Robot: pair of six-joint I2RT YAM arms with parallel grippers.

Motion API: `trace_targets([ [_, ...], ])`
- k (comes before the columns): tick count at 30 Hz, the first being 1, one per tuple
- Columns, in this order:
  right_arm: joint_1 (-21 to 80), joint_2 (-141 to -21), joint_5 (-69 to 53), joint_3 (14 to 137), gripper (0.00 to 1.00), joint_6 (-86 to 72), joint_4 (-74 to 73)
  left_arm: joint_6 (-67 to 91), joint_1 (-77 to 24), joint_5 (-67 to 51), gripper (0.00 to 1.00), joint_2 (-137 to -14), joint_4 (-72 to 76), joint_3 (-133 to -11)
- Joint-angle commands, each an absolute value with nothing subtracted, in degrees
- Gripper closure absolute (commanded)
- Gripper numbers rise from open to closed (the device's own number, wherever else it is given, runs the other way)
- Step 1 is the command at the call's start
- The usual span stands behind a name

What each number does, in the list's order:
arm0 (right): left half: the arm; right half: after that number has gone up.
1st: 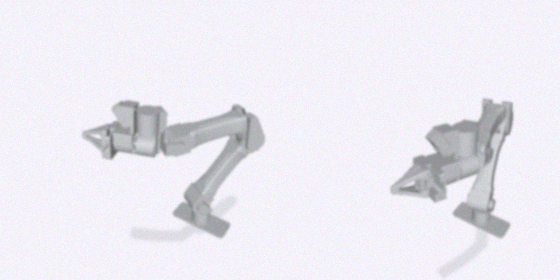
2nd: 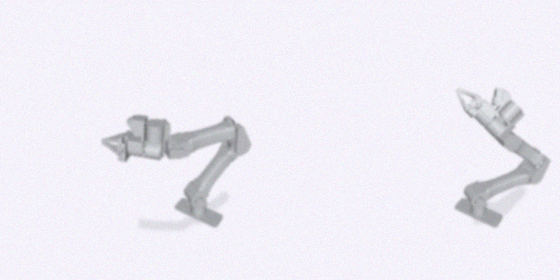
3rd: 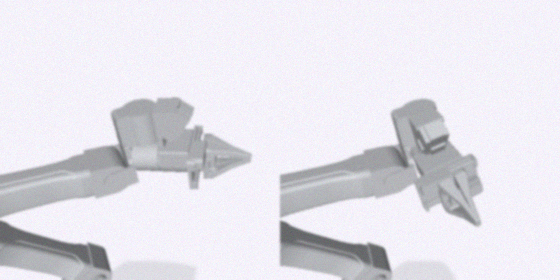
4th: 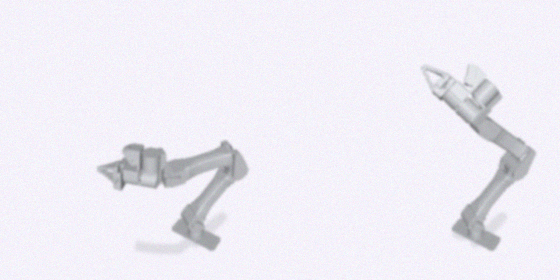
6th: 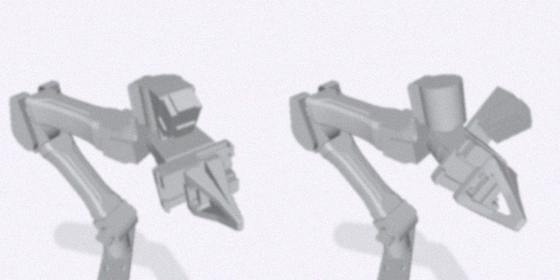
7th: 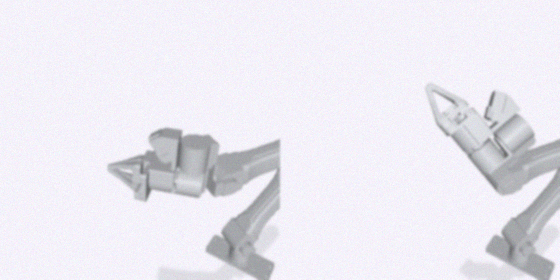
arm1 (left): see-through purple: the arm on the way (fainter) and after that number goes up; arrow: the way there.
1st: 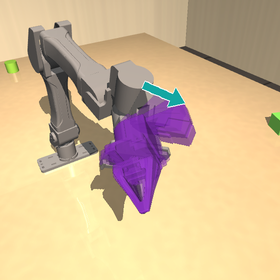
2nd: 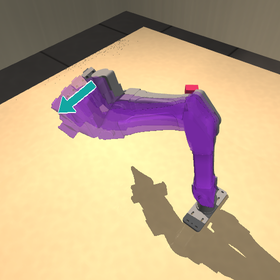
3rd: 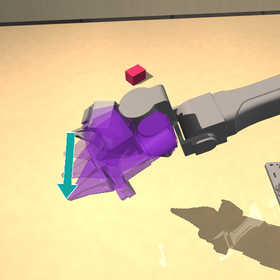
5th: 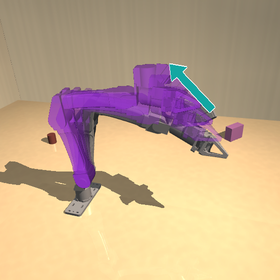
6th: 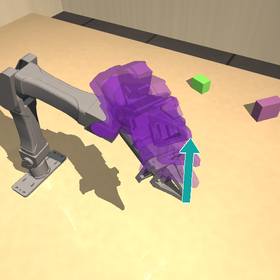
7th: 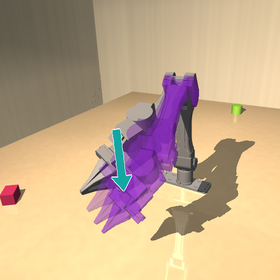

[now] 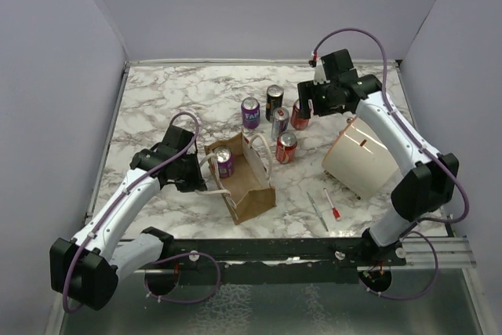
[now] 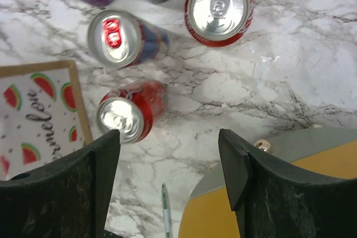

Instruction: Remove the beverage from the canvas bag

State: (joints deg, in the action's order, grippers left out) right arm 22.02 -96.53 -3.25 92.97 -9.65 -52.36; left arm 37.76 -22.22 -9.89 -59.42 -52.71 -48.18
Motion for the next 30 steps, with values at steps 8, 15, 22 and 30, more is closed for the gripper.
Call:
trace_targets([
  [8, 32.57, -79.93, -20.73, 85.08, 0.3, -13.18, -45.58, 40.88, -22.24, -12.46, 1.0, -53.83, -49.92, -43.42],
  [15, 46.72, -81.33, -19.22, 93.9, 0.3, -13.95, -41.57, 42.91, -22.24, -13.18, 1.0, -50.98, -49.57, -41.53],
  [22, 55.93, -90.97, -15.42, 99.1, 0.36, -13.86, -43.12, 43.73, -22.24, -12.8, 1.0, -49.92, -50.5, -41.71],
  [30, 58.44, -103.7, -2.62, 101.38, 0.39, -16.56, -50.78, 44.41, -22.24, -12.05, 1.0, -48.63, -52.49, -42.19],
])
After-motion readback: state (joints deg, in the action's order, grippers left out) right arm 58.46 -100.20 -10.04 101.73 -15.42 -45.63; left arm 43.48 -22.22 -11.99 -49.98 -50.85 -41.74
